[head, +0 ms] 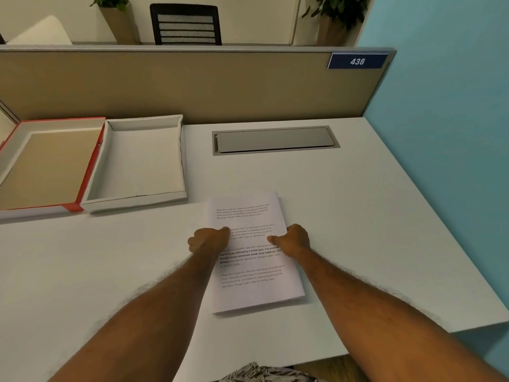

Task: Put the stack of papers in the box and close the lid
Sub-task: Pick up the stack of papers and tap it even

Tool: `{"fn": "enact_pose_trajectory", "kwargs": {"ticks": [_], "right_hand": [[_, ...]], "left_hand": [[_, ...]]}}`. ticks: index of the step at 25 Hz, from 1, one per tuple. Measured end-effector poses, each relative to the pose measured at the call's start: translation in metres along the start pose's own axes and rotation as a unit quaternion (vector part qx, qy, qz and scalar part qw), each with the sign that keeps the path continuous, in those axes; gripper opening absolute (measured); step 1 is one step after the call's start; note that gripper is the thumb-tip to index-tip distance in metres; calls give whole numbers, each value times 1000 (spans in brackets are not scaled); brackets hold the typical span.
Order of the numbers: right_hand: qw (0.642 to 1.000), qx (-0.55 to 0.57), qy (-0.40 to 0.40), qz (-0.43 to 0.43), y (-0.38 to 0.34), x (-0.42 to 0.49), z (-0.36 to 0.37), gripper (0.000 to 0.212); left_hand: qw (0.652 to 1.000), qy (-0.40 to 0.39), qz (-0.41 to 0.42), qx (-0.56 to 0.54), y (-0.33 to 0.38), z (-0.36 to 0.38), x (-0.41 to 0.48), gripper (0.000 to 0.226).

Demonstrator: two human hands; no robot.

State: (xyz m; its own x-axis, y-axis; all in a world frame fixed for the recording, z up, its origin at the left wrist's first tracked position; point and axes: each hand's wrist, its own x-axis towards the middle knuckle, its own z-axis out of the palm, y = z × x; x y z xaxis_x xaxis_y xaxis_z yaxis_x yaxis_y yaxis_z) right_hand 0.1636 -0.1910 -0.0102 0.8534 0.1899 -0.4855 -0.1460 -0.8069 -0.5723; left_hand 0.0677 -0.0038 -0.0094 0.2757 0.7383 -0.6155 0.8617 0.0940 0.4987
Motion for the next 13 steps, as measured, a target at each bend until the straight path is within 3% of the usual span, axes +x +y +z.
{"fn": "enact_pose_trajectory", "kwargs": {"ticks": [4, 9, 13], "right_hand": [[1000, 3, -1, 3, 0, 1, 0, 63], [1000, 9, 6, 1, 2, 1, 1, 65], [1000, 9, 9, -6, 3, 0, 2, 65]], "left_hand": [[998, -11, 31, -50, 0, -3, 6, 38], [993, -57, 64, -86, -8, -6, 14, 52], [992, -15, 126, -29, -20, -3, 10, 52]]}}
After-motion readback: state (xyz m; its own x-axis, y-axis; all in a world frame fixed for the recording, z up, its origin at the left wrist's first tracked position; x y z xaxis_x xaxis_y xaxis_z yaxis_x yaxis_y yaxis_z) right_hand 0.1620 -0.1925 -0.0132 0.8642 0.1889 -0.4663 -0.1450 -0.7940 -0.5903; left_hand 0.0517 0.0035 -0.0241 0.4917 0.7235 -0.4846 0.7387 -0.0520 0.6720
